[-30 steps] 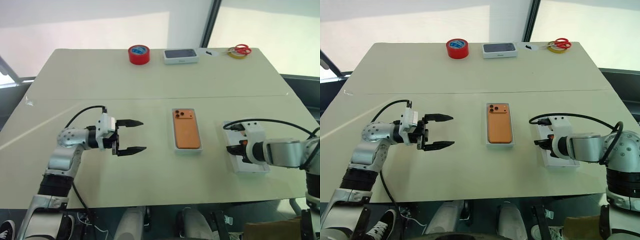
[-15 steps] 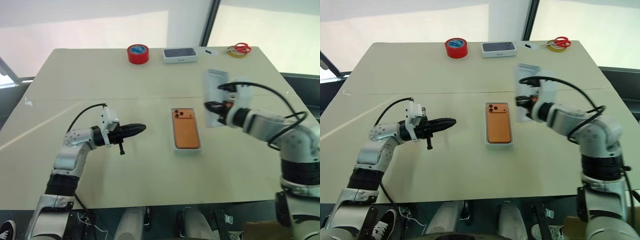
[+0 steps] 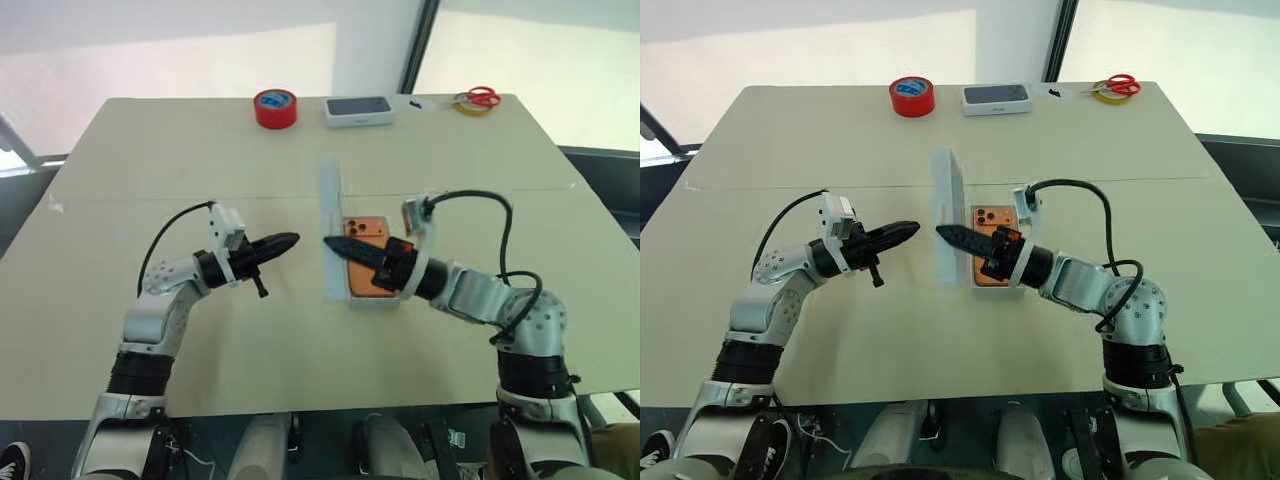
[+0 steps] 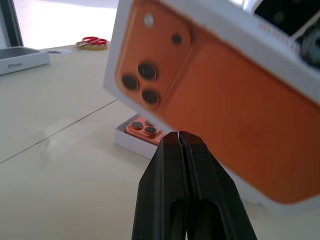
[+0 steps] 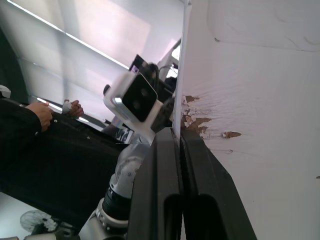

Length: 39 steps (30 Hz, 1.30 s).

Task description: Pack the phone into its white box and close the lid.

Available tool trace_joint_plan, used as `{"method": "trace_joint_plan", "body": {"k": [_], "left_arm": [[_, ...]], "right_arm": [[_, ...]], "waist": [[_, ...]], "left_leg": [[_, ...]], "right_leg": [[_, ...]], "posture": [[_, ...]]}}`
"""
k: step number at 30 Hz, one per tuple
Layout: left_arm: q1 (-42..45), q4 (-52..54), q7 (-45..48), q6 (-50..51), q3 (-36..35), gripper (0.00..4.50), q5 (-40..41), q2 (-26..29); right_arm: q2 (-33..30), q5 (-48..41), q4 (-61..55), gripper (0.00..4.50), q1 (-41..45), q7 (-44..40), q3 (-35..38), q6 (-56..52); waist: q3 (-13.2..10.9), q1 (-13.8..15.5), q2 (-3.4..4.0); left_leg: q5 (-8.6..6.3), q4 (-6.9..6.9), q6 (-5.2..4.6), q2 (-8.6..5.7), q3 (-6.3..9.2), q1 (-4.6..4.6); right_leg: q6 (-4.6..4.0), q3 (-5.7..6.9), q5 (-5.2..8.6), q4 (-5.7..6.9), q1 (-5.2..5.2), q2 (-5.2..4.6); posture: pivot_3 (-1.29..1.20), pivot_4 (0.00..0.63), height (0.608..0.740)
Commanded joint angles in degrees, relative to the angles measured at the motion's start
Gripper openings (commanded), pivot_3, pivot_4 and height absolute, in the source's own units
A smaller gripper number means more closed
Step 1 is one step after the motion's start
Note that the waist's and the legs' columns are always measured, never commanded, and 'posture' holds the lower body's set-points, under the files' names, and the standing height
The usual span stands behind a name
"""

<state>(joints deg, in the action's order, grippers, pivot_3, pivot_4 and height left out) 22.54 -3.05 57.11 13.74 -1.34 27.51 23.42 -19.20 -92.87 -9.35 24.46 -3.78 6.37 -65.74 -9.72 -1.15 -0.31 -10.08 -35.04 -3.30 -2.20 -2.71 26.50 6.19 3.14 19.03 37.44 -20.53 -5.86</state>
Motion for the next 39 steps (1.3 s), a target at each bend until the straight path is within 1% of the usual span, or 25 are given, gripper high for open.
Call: {"method": "trace_joint_plan", "body": {"k": [1,5,7,8,12,15,17,20,23,26,30,31,33,35,36,38,39], "left_arm": [[-0.9,3.2,-0.1,1.3,-1.7,0.05,2.4,0.4],[-2.9,5.1,-0.6,1.3,-0.1,0.05,1.5,-0.2],[-3.7,4.8,-1.2,2.0,0.6,0.05,1.4,-0.8],[-4.0,3.8,-1.5,1.3,1.1,0.05,0.5,-1.3],[-4.3,1.8,-3.0,-0.5,3.7,0.05,-2.0,-4.5],[-2.6,-0.2,-4.7,-1.2,4.4,0.05,-2.7,-7.6],[-1.2,-1.9,-5.3,-2.0,5.1,0.05,-3.5,-9.4],[0.8,-4.3,-5.9,-2.8,5.9,0.0,-4.4,-12.0],[3.0,-6.8,-6.1,-3.9,7.0,0.0,-5.5,-14.2],[5.1,-9.5,-5.9,-4.7,7.8,0.0,-6.1,-16.7],[6.3,-11.5,-6.0,-5.1,8.8,0.0,-6.8,-18.8],[6.4,-11.9,-5.9,-5.2,9.0,0.0,-7.0,-18.8],[6.4,-12.0,-5.4,-5.9,9.3,0.0,-7.8,-18.1],[6.1,-11.2,-4.5,-4.9,8.9,0.0,-7.4,-16.6],[5.8,-10.5,-3.9,-4.3,8.7,0.0,-7.2,-15.7],[4.6,-8.7,-1.3,-3.2,8.9,0.0,-7.1,-12.4],[4.1,-7.9,-0.3,-2.6,9.0,0.0,-6.9,-11.0]], "right_arm": [[0.7,-1.4,1.2,0.0,1.7,2.2,-1.9,0.1],[1.8,3.0,8.3,0.0,4.8,0.5,-2.3,1.1],[2.4,2.9,12.9,0.0,5.9,0.4,-1.9,0.1],[2.3,4.5,14.1,0.0,6.1,-0.3,-2.2,-0.3],[1.4,7.8,14.8,0.0,5.7,-2.8,-2.0,-0.7],[-0.3,13.7,14.9,0.0,6.2,-4.1,-2.1,0.5],[-0.6,13.0,15.9,0.0,6.2,-5.5,-0.3,-0.2],[-1.9,14.8,15.7,0.89,5.5,-7.2,1.1,-0.4],[-5.9,18.0,13.2,2.35,4.5,-9.4,2.9,0.0],[-13.5,21.6,9.4,2.35,1.3,-15.5,5.1,0.9],[-20.3,24.3,6.1,2.35,-4.4,-21.2,8.7,2.1],[-21.5,25.8,5.0,2.35,-5.6,-22.2,8.8,2.9],[-23.2,33.0,1.9,2.35,-7.3,-23.5,6.3,8.2],[-22.1,39.0,-0.3,2.35,-7.9,-22.6,4.6,13.4],[-21.1,40.7,-1.4,2.12,-8.2,-22.5,4.3,15.6],[-20.8,47.5,-4.9,1.54,-9.4,-22.5,1.0,20.9],[-20.6,50.3,-6.0,0.92,-9.9,-22.7,-0.2,23.1]], "waist": [[0.0,0.0,0.01],[0.0,0.2,0.01],[0.0,0.4,0.01],[0.0,0.5,0.01],[0.0,0.6,0.02],[0.0,0.5,0.01],[0.0,0.5,0.02],[0.0,0.7,0.01],[0.0,0.8,0.01],[0.0,1.7,0.01],[0.0,1.9,-0.03],[0.0,1.8,-0.03],[0.0,1.4,0.01],[0.0,0.9,0.02],[0.0,0.8,0.02],[0.0,0.5,0.03],[0.0,0.5,0.04]], "left_leg": [[0.0,0.02,0.0,0.0,0.0,0.0],[0.0,0.01,0.0,0.0,-0.02,0.01],[0.0,-0.01,0.0,0.0,-0.02,0.01],[0.0,-0.02,0.0,-0.01,-0.03,0.0],[-0.03,-0.02,-0.03,-0.03,-0.03,0.01],[-0.04,-0.02,-0.04,-0.03,-0.03,0.0],[-0.04,-0.02,-0.04,-0.03,-0.03,0.0],[-0.04,-0.03,-0.04,-0.02,-0.02,-0.01],[-0.05,-0.06,-0.06,-0.03,-0.03,0.01],[-0.08,-0.11,-0.12,-0.05,-0.05,0.03],[-0.12,-0.14,-0.17,-0.04,-0.05,0.06],[-0.12,-0.12,-0.18,-0.05,-0.06,0.09],[-0.1,-0.11,-0.19,-0.02,-0.08,0.23],[-0.09,-0.11,-0.19,0.02,-0.08,0.23],[-0.08,-0.12,-0.17,0.04,-0.07,0.22],[-0.07,-0.11,-0.15,0.06,-0.05,0.2],[-0.07,-0.1,-0.14,0.06,-0.05,0.2]], "right_leg": [[0.0,0.0,0.0,0.0,-0.01,0.0],[-0.01,-0.01,0.0,-0.04,-0.01,0.0],[-0.01,-0.01,0.0,-0.04,0.0,0.0],[-0.01,-0.01,0.0,-0.04,0.01,0.0],[-0.01,-0.01,0.0,-0.08,0.03,-0.02],[0.0,-0.01,0.0,-0.09,0.04,-0.02],[0.0,-0.01,0.0,-0.07,0.03,-0.02],[0.0,0.01,0.0,-0.07,0.05,-0.02],[0.0,0.01,-0.01,-0.09,0.07,-0.04],[0.01,0.01,-0.01,-0.12,0.09,-0.05],[0.01,0.03,-0.01,-0.23,0.16,-0.06],[0.01,0.02,-0.01,-0.22,0.22,-0.06],[0.02,0.0,-0.01,-0.19,0.14,-0.05],[0.02,0.01,-0.01,-0.14,0.11,-0.01],[0.02,0.01,-0.01,-0.12,0.11,0.01],[0.02,0.02,-0.01,-0.09,0.11,0.03],[0.02,0.02,-0.01,-0.1,0.11,0.03]], "posture": [[0.0,0.15,0.735],[0.0,0.15,0.735],[0.0,0.15,0.735],[0.0,0.15,0.735],[0.0,0.15,0.735],[0.0,0.15,0.735],[0.0,0.15,0.735],[0.0,0.15,0.735],[0.0,0.15,0.735],[0.0,0.15,0.735],[0.0,0.15,0.735],[0.0,0.15,0.735],[0.0,0.15,0.735],[0.0,0.15,0.735],[0.0,0.15,0.735],[0.0,0.15,0.735],[0.0,0.15,0.735]]}}
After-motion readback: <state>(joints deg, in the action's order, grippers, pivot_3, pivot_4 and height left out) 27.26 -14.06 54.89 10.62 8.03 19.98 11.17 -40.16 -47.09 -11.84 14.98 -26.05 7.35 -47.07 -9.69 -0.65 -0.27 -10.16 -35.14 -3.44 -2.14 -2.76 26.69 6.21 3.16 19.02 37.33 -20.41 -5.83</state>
